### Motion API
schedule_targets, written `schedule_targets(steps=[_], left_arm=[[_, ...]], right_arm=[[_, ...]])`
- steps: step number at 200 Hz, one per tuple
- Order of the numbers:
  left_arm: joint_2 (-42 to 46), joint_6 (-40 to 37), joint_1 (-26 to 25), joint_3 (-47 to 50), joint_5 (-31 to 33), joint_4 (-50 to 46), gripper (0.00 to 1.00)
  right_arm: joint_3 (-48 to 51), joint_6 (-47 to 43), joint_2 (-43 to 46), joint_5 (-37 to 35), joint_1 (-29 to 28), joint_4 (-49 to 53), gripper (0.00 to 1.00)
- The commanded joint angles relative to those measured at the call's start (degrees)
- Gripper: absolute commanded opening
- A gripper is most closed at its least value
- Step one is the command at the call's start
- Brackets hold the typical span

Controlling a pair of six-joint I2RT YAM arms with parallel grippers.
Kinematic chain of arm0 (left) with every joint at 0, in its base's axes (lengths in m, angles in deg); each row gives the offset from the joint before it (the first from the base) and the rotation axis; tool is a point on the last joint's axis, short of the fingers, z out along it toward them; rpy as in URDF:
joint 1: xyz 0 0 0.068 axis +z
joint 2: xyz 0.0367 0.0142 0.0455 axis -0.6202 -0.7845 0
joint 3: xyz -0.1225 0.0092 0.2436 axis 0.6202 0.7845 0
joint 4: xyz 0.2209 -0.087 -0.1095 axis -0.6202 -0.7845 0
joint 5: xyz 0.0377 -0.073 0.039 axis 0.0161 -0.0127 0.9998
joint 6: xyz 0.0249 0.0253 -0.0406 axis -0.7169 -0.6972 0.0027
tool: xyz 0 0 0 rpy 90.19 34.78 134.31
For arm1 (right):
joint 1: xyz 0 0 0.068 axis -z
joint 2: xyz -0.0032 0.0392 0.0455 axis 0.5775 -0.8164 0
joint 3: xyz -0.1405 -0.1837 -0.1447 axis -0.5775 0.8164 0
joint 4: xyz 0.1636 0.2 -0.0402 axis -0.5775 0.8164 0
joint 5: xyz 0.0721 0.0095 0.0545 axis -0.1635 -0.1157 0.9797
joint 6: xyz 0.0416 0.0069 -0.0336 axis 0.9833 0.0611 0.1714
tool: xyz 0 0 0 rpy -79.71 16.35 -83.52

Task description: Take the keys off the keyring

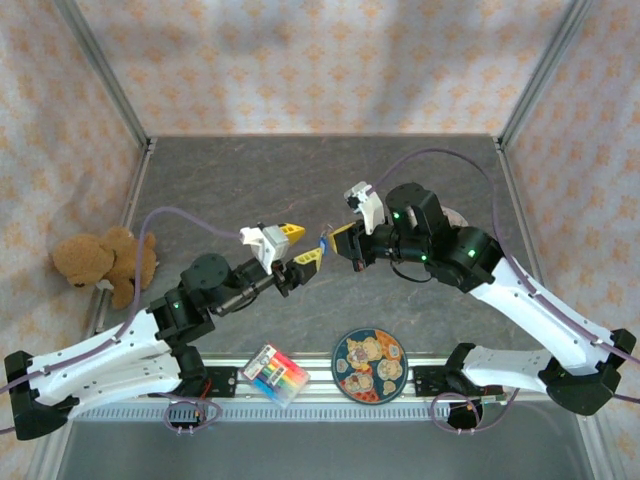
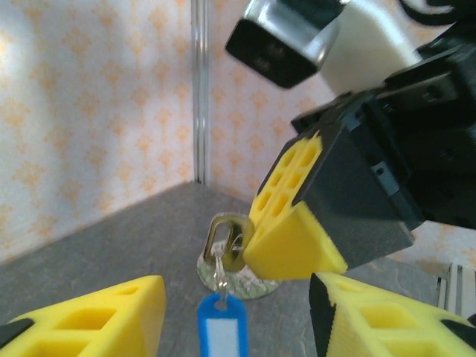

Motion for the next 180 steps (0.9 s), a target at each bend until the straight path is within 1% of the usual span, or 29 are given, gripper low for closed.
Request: schedule_targets(steps=[1, 17, 26, 51, 71, 82, 147, 180], left_arm=[[-1.6, 4.9, 5.6, -3.3, -7.7, -5.6, 0.56], [-3.3, 8.8, 11.4, -4.3, -14.4, -5.8, 0.6], [-4.0, 9.3, 13.1, -4.7, -16.5, -5.6, 0.62], [-5.7, 7.8, 13.7, -6.1, -20.7, -6.3, 0.63], [-7.2, 7.6, 13.7, -7.2, -24.1, -6.7, 0.59], [-7.7, 7.9, 13.7, -7.5, -25.0, -6.5, 0.58], [-11.6, 9.8, 13.7, -9.9, -29.1, -5.0, 0.57], [-12.8, 9.9, 13.7, -10.2, -28.2, -3.7, 0.5]], right_arm=[[-2.5, -4.9, -0.3, -7.9, -0.4, 1.7, 0.0], [-2.9, -5.9, -1.1, -9.7, -0.4, 2.0, 0.0], [-2.8, -6.1, -1.3, -10.1, -0.4, 1.9, 0.0], [-2.8, -6.4, -1.7, -11.0, -0.3, 1.1, 0.0], [-2.8, -7.2, -2.0, -12.0, -0.3, 1.1, 0.0], [-2.8, -7.4, -2.1, -11.9, -0.3, 1.1, 0.0], [-2.8, -7.0, -2.0, -9.6, -0.4, 1.4, 0.0], [-2.8, -7.1, -1.9, -8.2, -0.4, 1.3, 0.0]])
